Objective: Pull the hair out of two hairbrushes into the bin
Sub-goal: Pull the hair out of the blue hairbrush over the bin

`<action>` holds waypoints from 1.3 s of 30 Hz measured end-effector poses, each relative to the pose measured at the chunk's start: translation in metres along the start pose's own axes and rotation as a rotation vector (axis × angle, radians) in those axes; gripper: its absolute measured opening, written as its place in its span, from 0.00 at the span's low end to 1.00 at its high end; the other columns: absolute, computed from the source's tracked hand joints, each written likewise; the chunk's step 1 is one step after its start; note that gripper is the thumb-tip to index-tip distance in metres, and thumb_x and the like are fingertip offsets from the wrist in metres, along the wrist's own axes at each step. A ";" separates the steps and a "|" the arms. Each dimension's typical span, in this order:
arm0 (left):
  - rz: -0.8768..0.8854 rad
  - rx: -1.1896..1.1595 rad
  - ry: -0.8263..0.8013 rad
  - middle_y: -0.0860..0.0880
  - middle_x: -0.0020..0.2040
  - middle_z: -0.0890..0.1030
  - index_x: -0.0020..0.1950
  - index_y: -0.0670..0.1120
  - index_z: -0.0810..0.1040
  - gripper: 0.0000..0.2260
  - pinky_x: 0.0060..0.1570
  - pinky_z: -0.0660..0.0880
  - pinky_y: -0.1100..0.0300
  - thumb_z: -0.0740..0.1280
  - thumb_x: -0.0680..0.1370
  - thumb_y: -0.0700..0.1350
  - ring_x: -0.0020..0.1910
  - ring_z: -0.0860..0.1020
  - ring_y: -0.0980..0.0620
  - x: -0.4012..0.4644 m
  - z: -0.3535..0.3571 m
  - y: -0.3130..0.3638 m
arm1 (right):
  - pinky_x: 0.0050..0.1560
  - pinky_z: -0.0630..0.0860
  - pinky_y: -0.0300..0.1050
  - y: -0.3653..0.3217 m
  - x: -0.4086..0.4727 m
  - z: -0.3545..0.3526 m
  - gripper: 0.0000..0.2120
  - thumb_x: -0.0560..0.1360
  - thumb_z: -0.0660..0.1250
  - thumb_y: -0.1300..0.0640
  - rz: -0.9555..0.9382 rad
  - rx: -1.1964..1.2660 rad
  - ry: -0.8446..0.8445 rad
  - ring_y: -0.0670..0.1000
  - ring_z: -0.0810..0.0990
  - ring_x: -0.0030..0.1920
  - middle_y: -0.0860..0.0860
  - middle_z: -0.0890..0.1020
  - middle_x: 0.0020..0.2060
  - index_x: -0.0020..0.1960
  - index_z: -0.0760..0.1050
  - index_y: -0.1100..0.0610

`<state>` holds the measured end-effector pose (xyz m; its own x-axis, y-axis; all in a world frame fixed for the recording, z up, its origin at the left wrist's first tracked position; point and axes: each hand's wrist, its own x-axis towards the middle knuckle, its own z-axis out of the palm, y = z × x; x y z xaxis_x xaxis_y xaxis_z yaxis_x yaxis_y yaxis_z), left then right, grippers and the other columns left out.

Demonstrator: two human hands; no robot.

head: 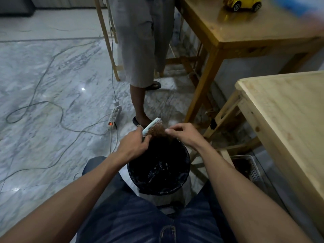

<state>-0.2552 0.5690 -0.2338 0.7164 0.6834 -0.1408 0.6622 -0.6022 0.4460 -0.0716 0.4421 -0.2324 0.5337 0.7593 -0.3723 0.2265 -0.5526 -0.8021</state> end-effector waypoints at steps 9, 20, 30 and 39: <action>-0.132 0.016 0.013 0.41 0.45 0.78 0.51 0.43 0.70 0.15 0.38 0.70 0.50 0.58 0.81 0.55 0.40 0.73 0.43 0.011 -0.011 -0.023 | 0.55 0.79 0.47 0.034 0.003 -0.020 0.04 0.74 0.77 0.53 0.163 -0.101 0.138 0.47 0.84 0.49 0.47 0.87 0.41 0.43 0.87 0.53; 0.063 0.004 0.036 0.43 0.43 0.78 0.51 0.43 0.71 0.15 0.38 0.72 0.50 0.60 0.81 0.55 0.44 0.79 0.39 0.011 -0.006 0.012 | 0.54 0.74 0.37 0.005 -0.009 -0.006 0.22 0.74 0.74 0.48 0.096 0.082 -0.090 0.46 0.80 0.58 0.45 0.82 0.58 0.67 0.80 0.50; 0.039 0.011 0.065 0.40 0.46 0.80 0.50 0.43 0.70 0.16 0.37 0.68 0.51 0.60 0.80 0.56 0.43 0.78 0.38 0.014 -0.022 0.009 | 0.51 0.71 0.41 0.017 -0.002 0.003 0.08 0.73 0.78 0.52 0.143 -0.163 0.069 0.47 0.80 0.51 0.48 0.85 0.43 0.49 0.88 0.54; 0.078 0.041 0.083 0.40 0.49 0.80 0.49 0.44 0.67 0.14 0.38 0.65 0.53 0.60 0.81 0.55 0.47 0.78 0.38 0.008 -0.023 0.019 | 0.64 0.72 0.44 0.013 -0.006 -0.004 0.27 0.71 0.79 0.49 0.166 -0.219 -0.174 0.51 0.78 0.65 0.50 0.82 0.63 0.68 0.79 0.52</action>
<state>-0.2421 0.5724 -0.2060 0.7465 0.6646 -0.0324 0.6147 -0.6701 0.4161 -0.0681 0.4291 -0.2389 0.4347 0.6894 -0.5794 0.3277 -0.7203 -0.6113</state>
